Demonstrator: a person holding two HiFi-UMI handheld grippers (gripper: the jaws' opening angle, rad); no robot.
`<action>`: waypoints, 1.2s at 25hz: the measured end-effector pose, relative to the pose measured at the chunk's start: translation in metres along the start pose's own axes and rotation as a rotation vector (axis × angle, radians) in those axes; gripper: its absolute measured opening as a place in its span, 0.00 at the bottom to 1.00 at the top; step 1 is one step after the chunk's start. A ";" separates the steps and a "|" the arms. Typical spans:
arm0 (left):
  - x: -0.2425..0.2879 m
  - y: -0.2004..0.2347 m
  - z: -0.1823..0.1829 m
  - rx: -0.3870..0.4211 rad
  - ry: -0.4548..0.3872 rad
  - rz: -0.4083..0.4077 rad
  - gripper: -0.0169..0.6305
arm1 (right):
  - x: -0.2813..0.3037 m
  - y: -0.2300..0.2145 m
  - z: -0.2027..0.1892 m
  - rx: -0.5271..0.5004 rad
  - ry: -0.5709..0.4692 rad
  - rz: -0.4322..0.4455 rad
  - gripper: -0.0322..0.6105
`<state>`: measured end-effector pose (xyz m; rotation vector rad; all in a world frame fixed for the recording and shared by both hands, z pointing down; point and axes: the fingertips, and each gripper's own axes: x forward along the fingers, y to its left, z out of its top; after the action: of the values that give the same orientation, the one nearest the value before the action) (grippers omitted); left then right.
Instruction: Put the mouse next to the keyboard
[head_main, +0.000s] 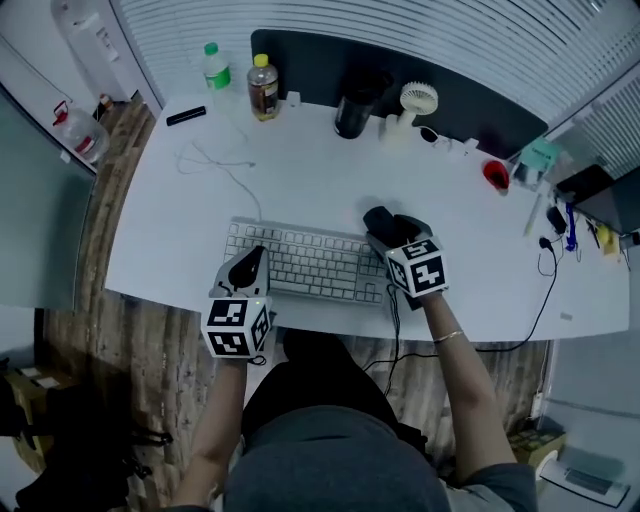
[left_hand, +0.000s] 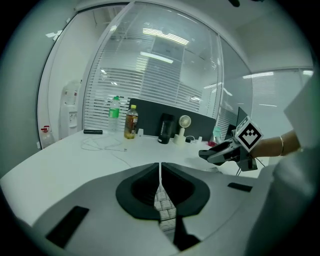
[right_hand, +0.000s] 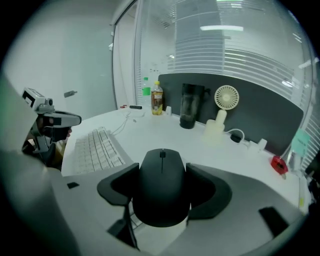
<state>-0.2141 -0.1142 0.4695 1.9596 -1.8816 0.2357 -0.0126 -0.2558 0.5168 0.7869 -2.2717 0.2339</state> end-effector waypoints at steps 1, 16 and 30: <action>0.001 -0.005 0.000 0.007 0.003 -0.016 0.07 | -0.007 -0.004 -0.006 0.022 0.000 -0.016 0.51; 0.032 -0.091 -0.007 0.099 0.064 -0.245 0.07 | -0.093 -0.050 -0.109 0.331 0.022 -0.255 0.51; 0.058 -0.154 -0.012 0.163 0.104 -0.351 0.07 | -0.114 -0.074 -0.156 0.467 0.020 -0.351 0.51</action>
<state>-0.0566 -0.1621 0.4763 2.2972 -1.4621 0.3869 0.1851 -0.2029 0.5493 1.3964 -2.0366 0.6145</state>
